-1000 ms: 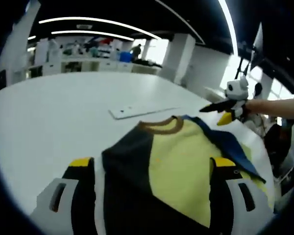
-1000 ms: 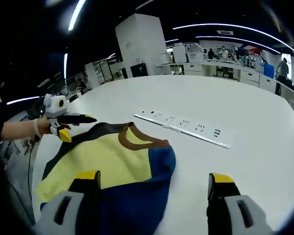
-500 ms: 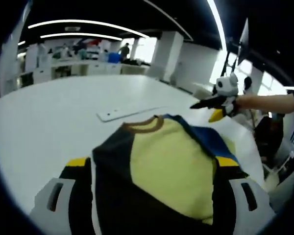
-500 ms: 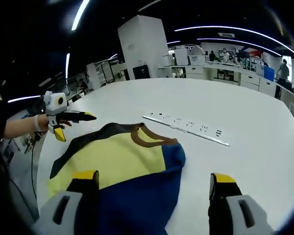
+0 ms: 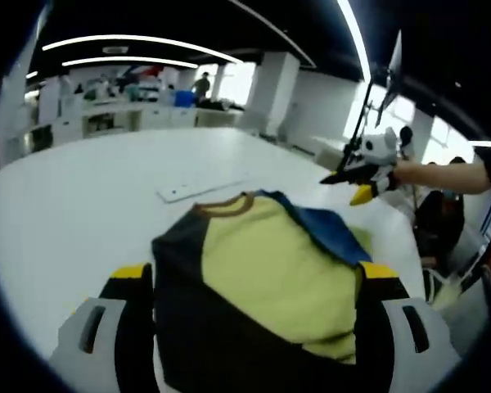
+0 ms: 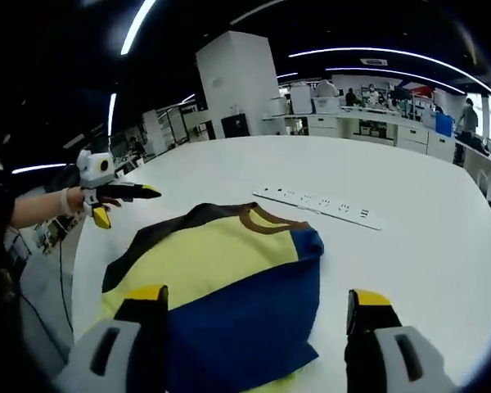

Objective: Fold the garment on the visible template until the final outline fits inside the template.

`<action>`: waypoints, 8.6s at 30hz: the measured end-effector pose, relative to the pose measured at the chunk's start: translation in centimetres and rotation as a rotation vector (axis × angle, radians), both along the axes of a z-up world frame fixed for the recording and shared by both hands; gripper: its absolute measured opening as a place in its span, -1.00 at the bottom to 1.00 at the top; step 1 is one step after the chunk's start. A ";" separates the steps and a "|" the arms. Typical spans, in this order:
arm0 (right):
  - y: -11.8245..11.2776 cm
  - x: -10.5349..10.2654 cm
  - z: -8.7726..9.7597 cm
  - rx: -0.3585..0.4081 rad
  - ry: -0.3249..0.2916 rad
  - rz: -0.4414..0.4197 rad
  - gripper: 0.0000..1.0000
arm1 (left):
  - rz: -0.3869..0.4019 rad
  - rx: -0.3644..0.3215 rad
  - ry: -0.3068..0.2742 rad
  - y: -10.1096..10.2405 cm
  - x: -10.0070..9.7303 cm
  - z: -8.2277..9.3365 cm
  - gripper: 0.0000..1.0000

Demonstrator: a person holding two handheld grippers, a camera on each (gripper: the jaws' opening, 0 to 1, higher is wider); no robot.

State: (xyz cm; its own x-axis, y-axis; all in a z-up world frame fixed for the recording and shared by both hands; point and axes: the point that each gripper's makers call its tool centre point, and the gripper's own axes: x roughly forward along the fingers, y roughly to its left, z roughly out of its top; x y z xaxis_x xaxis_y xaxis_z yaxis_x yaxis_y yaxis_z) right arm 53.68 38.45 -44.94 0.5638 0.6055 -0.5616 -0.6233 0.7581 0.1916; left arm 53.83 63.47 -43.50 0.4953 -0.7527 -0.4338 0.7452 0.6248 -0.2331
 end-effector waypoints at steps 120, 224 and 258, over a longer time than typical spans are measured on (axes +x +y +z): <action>6.6 -14.1 -0.7 0.084 0.044 0.023 -1.00 | 0.071 -0.063 0.066 2.1 -12.7 -0.7 0.75; -33.5 1.1 -7.9 -0.574 0.280 -0.567 -1.00 | 0.207 -0.133 0.168 3.5 -7.8 -6.3 0.66; -31.7 0.5 -5.7 -0.314 0.106 -0.445 0.99 | 0.186 -0.142 0.157 2.8 -8.2 -5.8 0.67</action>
